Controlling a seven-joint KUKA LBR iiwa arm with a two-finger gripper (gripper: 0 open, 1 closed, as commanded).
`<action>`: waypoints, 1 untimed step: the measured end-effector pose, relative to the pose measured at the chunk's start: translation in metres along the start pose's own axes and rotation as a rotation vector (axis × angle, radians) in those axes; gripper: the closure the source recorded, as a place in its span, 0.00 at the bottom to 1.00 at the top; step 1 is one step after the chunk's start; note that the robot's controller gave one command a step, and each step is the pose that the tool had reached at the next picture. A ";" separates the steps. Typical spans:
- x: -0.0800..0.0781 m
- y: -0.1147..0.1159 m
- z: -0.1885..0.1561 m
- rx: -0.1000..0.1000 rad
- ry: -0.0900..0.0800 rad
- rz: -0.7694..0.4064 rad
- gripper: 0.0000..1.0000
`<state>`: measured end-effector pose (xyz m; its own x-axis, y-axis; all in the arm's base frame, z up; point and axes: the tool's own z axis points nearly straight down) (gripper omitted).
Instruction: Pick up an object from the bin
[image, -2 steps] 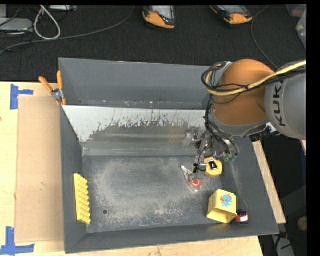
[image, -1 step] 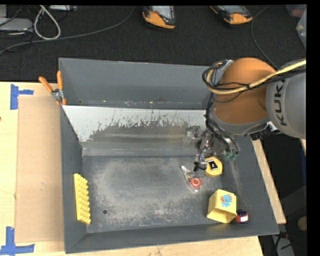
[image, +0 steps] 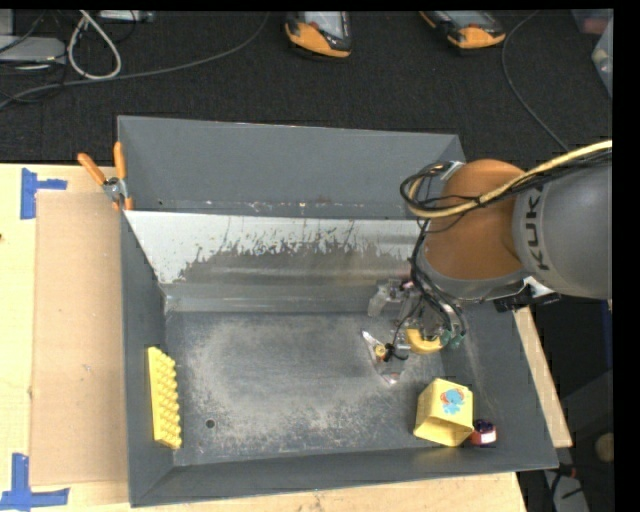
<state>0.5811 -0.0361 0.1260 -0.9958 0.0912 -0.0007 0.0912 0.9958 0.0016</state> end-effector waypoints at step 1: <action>-0.029 0.044 -0.018 0.000 -0.004 -0.091 0.00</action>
Offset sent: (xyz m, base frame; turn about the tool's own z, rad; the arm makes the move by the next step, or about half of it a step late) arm -0.0221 0.0062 -0.0260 0.2640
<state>0.6142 0.0050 0.1443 -1.0000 0.0001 -0.0052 0.0001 1.0000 0.0018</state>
